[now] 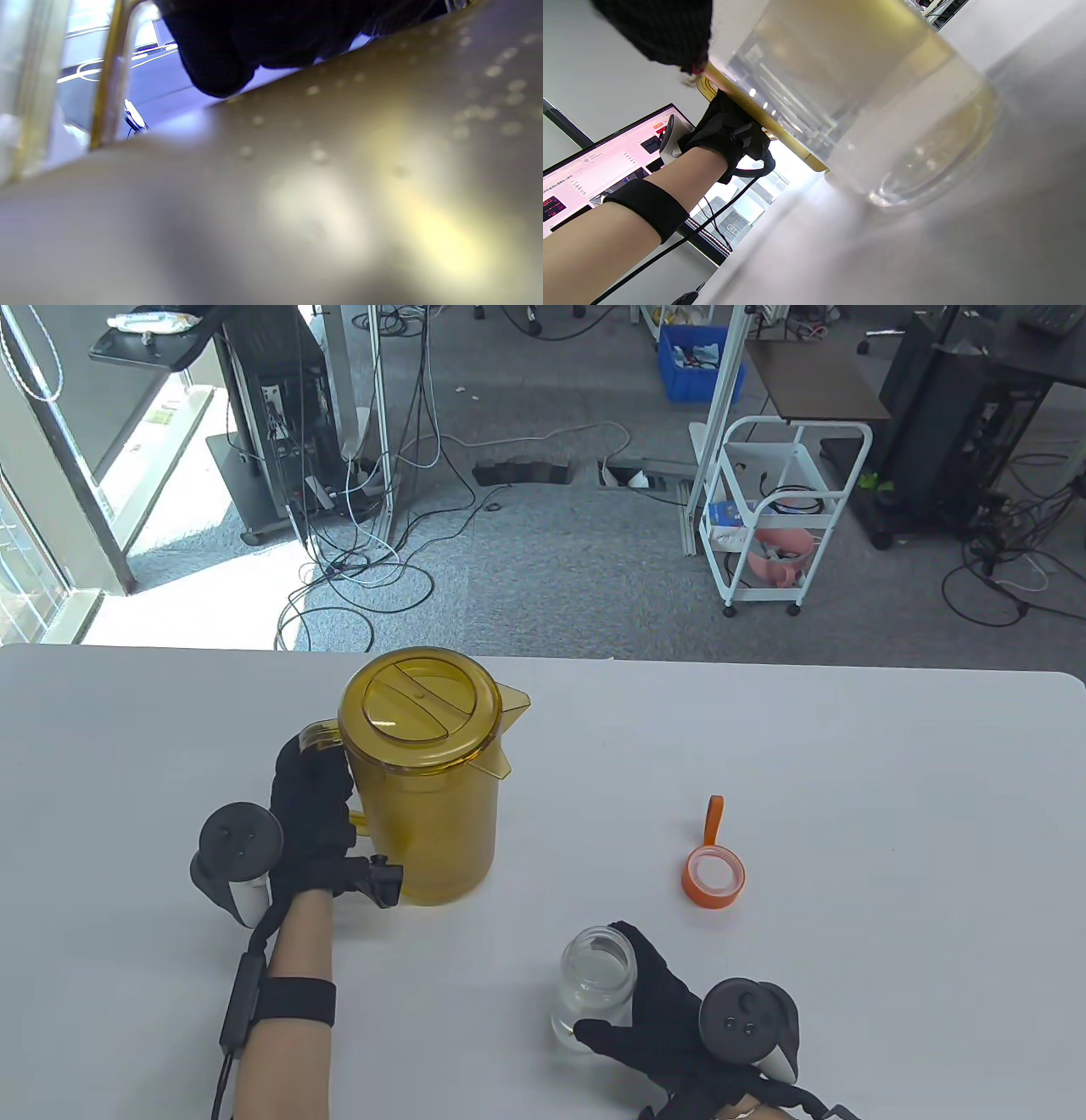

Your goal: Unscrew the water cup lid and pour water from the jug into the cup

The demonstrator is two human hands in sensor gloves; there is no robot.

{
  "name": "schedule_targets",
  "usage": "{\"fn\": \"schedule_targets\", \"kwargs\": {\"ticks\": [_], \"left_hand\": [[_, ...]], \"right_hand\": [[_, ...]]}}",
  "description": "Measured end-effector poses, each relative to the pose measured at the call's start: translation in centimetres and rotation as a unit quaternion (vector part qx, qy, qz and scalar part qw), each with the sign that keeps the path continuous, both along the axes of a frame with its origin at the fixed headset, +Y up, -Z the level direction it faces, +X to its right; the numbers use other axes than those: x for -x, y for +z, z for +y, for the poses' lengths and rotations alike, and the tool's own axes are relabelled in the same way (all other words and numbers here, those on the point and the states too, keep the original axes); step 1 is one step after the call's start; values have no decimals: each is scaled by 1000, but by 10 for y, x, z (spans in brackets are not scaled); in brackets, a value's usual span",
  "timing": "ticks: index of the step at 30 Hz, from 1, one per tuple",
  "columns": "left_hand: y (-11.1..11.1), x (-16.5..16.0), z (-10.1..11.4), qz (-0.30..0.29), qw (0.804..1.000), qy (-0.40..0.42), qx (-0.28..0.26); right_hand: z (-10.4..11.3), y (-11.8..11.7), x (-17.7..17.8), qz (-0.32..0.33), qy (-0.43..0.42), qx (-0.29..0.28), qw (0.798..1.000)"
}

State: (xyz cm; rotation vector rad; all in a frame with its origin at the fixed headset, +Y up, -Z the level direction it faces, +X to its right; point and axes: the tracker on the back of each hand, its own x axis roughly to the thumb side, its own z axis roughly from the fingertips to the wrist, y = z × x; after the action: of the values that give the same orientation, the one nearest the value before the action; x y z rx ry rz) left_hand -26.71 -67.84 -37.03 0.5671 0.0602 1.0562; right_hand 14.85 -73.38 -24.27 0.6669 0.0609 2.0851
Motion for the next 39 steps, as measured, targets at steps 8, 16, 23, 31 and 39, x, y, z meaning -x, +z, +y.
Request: {"fn": "schedule_targets", "kwargs": {"ticks": [8,16,23,31,39], "left_hand": [[-4,-2,-2,-12,1000,8,7],[12,1,8,19,994,-77,72],[78,2,46,24,976,-183,116],[168,-76,90,0,891,-448,77],[175,-153,42,-41,837,-544,34]], "right_hand": [[0,0,0,-1,1,-1,1000],[0,0,-1,-1,2,-1,1000],[0,0,-1,-1,3,0,1000],[1,0,-1,1,5,5,1000],[1,0,-2,-1,5,6,1000]]}}
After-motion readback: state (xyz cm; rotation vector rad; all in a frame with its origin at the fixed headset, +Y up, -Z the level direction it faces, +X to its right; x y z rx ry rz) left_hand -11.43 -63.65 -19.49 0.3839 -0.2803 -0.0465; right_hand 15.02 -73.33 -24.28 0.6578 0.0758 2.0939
